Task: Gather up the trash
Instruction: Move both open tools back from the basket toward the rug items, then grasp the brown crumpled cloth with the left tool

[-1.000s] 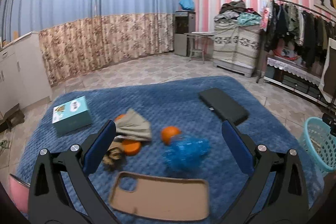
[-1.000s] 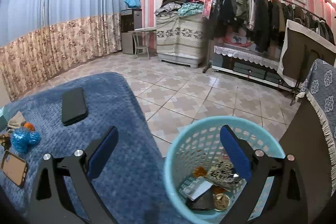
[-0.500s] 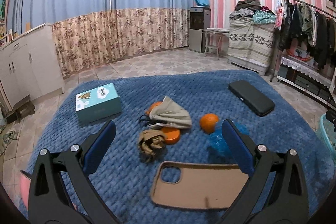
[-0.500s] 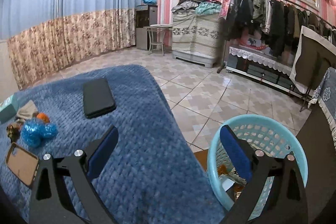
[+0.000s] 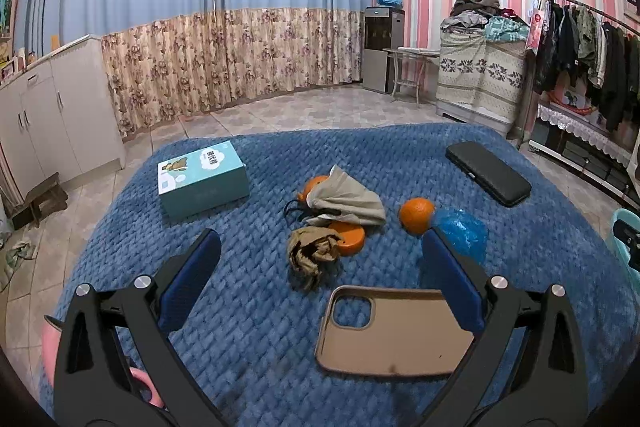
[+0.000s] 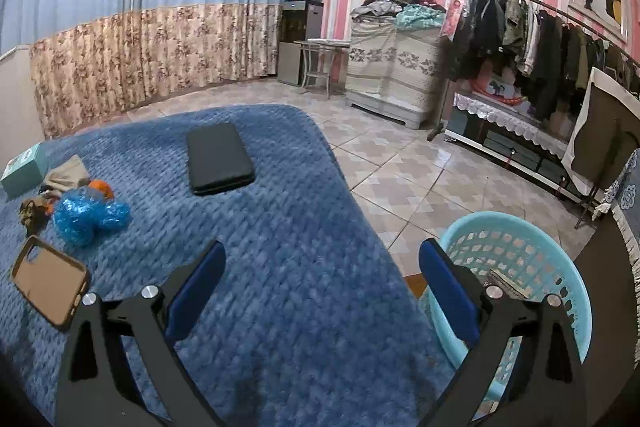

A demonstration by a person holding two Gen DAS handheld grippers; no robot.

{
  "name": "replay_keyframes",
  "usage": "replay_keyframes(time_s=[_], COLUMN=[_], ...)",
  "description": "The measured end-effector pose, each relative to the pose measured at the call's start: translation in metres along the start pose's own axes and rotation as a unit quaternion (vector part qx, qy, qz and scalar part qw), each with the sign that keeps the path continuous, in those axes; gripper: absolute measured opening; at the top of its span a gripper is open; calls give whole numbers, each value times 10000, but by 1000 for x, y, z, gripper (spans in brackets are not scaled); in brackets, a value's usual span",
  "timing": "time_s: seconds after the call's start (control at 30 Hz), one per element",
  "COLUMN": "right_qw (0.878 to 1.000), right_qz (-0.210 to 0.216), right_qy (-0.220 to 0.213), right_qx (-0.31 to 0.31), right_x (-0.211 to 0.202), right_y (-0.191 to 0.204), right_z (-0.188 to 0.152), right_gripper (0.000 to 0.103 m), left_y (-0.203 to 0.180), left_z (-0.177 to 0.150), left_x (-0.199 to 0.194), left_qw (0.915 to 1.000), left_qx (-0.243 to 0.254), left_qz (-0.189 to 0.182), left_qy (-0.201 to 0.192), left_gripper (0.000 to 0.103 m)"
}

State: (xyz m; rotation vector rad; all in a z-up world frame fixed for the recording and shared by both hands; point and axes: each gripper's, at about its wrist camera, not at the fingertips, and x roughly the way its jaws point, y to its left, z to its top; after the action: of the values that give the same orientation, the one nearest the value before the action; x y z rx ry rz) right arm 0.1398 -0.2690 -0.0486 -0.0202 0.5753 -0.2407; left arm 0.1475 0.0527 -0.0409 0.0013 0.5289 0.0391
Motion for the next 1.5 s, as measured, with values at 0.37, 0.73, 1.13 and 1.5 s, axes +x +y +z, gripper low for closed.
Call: replay_keyframes(time_s=[0.37,0.73,1.13,1.5], right_qw=[9994,9992,9988,9978], right_qz=[219,332,323,313], right_qy=[-25,160,309,450], right_qx=[-280,-173,-215,-367], right_x=[-7,3,17,22], right_y=[30,34,39,50], right_z=[-6,-9,-13,-20], right_gripper=[95,95,95,95], left_y=[15,17,17,11], left_z=[-11,-24,-11,-13], left_x=[-2,12,68,85], left_qw=[9999,9994,9969,9948], left_qx=[-55,-13,-159,-22], left_qz=[77,90,-174,-384], left_qy=[57,320,745,946], left_gripper=[98,98,78,38])
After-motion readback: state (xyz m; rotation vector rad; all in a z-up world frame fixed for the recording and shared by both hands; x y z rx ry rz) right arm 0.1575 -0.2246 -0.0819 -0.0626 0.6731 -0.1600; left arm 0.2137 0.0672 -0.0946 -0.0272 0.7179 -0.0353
